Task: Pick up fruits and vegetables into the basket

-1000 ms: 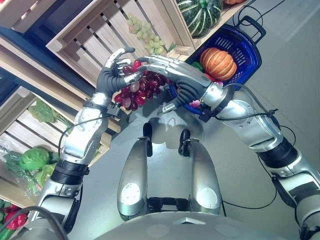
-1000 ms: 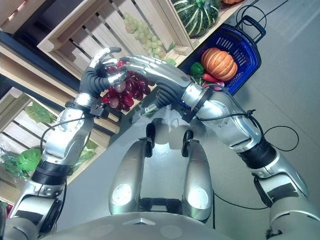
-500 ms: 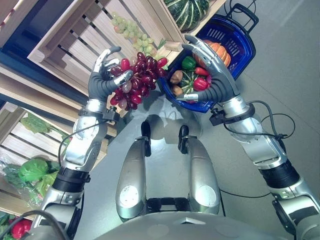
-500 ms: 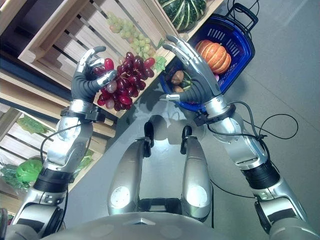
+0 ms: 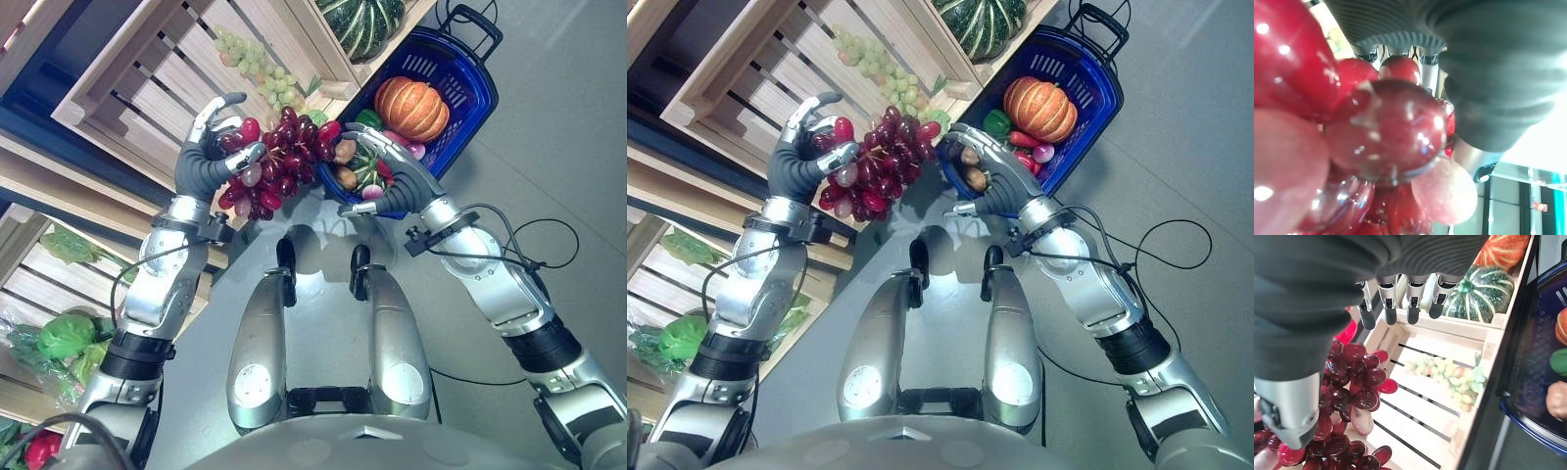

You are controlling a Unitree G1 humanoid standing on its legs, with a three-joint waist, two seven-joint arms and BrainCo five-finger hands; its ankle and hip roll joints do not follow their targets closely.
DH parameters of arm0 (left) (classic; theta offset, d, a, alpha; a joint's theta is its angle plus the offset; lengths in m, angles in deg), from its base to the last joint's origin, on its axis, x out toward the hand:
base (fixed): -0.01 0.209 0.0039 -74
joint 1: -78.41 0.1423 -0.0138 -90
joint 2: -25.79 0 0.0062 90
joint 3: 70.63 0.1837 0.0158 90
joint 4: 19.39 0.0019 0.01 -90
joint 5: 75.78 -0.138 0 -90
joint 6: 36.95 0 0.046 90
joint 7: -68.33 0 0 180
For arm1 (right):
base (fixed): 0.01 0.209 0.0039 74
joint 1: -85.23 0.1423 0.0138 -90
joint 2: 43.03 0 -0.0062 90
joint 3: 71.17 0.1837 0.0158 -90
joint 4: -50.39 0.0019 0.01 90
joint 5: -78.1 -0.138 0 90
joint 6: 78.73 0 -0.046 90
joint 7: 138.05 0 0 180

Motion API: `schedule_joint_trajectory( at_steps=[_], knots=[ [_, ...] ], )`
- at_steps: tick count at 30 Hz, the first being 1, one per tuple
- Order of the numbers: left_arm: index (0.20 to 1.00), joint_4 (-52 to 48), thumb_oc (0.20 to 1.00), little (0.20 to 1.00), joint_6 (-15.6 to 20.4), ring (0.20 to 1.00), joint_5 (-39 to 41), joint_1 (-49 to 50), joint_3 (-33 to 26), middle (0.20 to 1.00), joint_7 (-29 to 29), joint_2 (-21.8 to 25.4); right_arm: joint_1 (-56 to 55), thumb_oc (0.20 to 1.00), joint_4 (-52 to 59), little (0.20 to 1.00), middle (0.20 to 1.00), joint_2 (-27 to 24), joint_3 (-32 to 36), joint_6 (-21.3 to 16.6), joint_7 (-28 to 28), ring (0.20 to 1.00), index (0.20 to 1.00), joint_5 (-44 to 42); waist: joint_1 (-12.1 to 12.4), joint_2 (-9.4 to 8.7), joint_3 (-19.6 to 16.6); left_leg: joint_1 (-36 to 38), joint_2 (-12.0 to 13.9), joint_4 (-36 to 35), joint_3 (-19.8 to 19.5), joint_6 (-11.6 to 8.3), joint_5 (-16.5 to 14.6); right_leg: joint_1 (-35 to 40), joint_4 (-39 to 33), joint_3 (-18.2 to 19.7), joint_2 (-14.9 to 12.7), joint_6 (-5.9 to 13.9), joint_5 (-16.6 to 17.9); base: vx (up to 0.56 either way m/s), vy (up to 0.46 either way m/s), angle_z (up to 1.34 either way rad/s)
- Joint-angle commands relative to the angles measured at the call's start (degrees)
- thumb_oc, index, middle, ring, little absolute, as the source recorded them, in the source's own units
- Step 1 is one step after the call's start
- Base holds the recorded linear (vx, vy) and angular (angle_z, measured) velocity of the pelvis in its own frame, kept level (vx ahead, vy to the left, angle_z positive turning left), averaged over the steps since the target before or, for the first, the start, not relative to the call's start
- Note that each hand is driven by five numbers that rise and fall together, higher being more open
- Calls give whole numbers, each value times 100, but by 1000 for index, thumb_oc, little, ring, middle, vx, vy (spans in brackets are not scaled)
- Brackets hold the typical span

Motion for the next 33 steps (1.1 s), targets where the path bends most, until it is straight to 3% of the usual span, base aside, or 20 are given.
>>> schedule_joint_trajectory(
  at_steps=[1,9,16,20,33],
  knots=[
    [200,-954,200,200,60,200,225,-95,108,200,315,-26,318,1000,172,1000,1000,50,-149,-78,18,1000,1000,232,-18,132,-367,165,-367,314,366,528,-616,83,-316,-229,308,51,322,0,0,0],
    [200,-888,200,200,-314,200,185,-223,373,200,437,-47,455,1000,-50,1000,1000,200,-238,-13,784,1000,1000,608,-48,166,-367,198,-375,246,381,549,-608,81,-363,-178,332,63,344,0,0,0],
    [200,-869,200,200,-447,200,284,-244,516,200,471,-95,542,1000,-4,1000,1000,294,-362,-140,937,1000,1000,717,-35,189,-367,185,-405,192,377,562,-561,70,-439,-153,336,64,403,-1,3,0],
    [200,-869,200,200,-504,200,315,-258,575,200,528,-132,637,1000,-46,1000,1000,335,-496,-94,869,1000,1000,714,-9,196,-367,184,-411,183,373,563,-562,78,-457,-164,319,60,401,0,0,0],
    [200,-766,200,200,-620,200,231,-518,877,200,1063,-125,1097,1000,-424,1000,1000,454,-1152,-99,-302,1000,1000,227,127,167,-367,140,-453,223,296,568,-562,75,-447,-260,272,33,407,-1,-13,1]
  ],
)
